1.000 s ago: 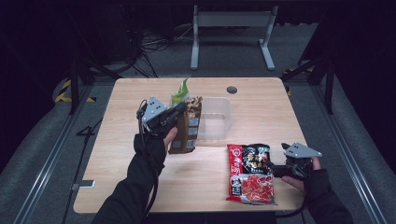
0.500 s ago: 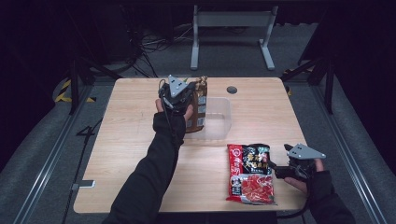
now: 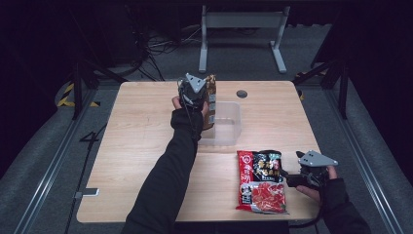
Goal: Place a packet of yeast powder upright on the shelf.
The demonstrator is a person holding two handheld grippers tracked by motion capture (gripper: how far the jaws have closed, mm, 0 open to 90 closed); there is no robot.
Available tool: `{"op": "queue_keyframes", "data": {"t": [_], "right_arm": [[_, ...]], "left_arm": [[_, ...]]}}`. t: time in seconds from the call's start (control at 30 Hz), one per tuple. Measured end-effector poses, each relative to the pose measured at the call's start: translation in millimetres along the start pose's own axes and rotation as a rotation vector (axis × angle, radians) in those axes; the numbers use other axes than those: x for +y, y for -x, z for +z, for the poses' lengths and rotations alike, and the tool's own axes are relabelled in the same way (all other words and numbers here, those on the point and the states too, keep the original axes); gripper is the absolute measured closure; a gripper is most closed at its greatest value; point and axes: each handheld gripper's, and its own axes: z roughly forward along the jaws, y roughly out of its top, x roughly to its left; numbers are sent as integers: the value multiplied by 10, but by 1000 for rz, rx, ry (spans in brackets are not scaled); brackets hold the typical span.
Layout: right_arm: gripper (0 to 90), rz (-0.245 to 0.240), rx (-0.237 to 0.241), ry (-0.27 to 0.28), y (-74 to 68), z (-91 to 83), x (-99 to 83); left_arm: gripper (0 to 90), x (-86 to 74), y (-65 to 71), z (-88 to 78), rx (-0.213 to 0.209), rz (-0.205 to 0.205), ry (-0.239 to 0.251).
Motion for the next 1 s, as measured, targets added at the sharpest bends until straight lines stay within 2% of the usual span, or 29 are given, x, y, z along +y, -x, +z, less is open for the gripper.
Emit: {"op": "queue_keyframes", "data": {"t": [0.07,0.1,0.17,0.27,0.33,0.4,0.53,0.6,0.67,0.7,0.77,0.8,0.83,0.87,0.9,0.93,0.97,1.0], "right_arm": [[138,-7,-1,-3,-10,3,0],[138,-9,-1,-5,-13,2,1],[138,-15,1,-7,-19,3,2],[138,-19,-1,-7,-24,3,0],[136,-21,0,-8,-22,4,-4],[136,-20,-1,-9,-18,5,-5],[137,-22,-2,-7,-18,-8,-3],[136,-21,-2,-6,-17,-9,-2],[136,-24,-1,-10,-21,-7,-3],[136,-25,1,-11,-24,-7,-3],[136,-24,1,-12,-29,-2,0],[136,-25,1,-12,-30,-1,1],[136,-26,3,-12,-33,0,2],[136,-29,5,-14,-34,0,3],[136,-27,4,-15,-37,0,4],[136,-27,3,-15,-35,1,3],[136,-24,4,-16,-32,2,2],[136,-24,3,-17,-33,2,3]], "left_arm": [[893,2,47,45,47,33,-11],[893,6,63,73,61,35,-19],[892,17,91,112,80,46,-44],[891,29,153,121,91,108,-55],[886,11,168,127,62,87,-56],[884,-22,184,129,41,89,-60],[876,-102,222,88,-41,124,-60],[872,-127,206,40,-83,122,-61],[851,-145,152,-20,-124,110,-62],[828,-154,103,-53,-163,97,-62],[814,-174,26,-105,-214,68,-58],[791,-195,-27,-124,-280,41,-56],[753,-219,-65,-149,-307,33,-61],[769,-248,-92,-176,-299,55,-78],[789,-267,-113,-183,-322,68,-92],[773,-314,-151,-185,-367,80,-147],[736,-345,-163,-189,-368,86,-170],[719,-389,-182,-196,-390,103,-203]]}}
